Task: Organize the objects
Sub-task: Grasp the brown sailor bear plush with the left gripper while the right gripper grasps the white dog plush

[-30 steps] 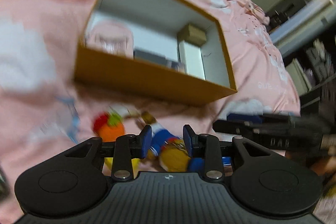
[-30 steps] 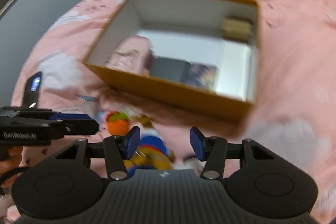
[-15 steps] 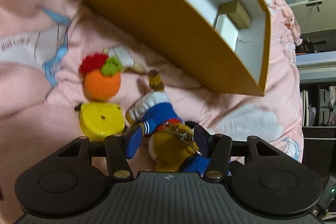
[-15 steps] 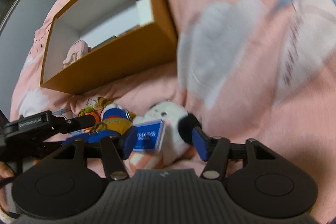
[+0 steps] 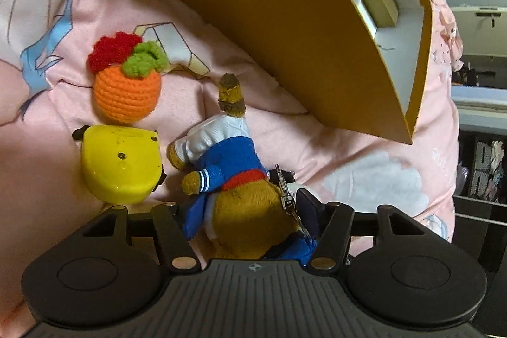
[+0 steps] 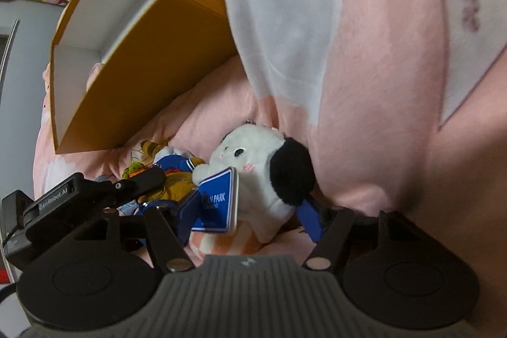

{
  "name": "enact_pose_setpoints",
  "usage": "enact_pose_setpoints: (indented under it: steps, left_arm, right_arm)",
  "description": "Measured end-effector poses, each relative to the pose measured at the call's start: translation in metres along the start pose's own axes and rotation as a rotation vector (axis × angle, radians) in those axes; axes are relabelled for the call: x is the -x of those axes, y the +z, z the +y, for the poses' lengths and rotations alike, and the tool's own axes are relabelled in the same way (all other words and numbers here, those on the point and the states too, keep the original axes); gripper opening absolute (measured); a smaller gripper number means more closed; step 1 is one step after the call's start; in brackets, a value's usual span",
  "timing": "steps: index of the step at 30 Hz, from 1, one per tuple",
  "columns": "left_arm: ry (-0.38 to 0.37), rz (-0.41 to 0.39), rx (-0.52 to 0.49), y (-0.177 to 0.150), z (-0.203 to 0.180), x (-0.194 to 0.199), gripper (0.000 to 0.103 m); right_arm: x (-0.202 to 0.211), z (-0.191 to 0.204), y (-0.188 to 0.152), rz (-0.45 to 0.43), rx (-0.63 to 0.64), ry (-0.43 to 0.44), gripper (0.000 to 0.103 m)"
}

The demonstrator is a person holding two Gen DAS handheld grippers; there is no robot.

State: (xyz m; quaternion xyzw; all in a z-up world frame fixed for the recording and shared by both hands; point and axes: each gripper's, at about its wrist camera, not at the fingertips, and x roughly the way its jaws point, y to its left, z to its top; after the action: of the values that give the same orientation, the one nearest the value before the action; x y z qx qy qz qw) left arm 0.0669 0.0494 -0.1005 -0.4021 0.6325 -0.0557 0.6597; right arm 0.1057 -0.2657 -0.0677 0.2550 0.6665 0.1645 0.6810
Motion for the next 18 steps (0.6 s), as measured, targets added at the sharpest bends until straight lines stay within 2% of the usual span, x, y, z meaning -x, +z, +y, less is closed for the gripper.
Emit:
enact_pose_setpoints:
  steps: [9, 15, 18]
  left_arm:
    - [0.039, -0.021, -0.054, -0.001, -0.003, 0.006, 0.059]
    - [0.037, -0.072, -0.166, -0.008, -0.007, 0.03, 0.051]
    - [0.083, -0.127, -0.26, -0.014, -0.016, 0.043, 0.048]
  right_arm:
    - [-0.027, -0.003, 0.005, 0.025, -0.051, 0.037, 0.075]
    - [-0.019, 0.006, -0.001, 0.004, 0.013, 0.037, 0.072]
    - [-0.017, 0.01, -0.002, -0.001, 0.044, 0.036, 0.073]
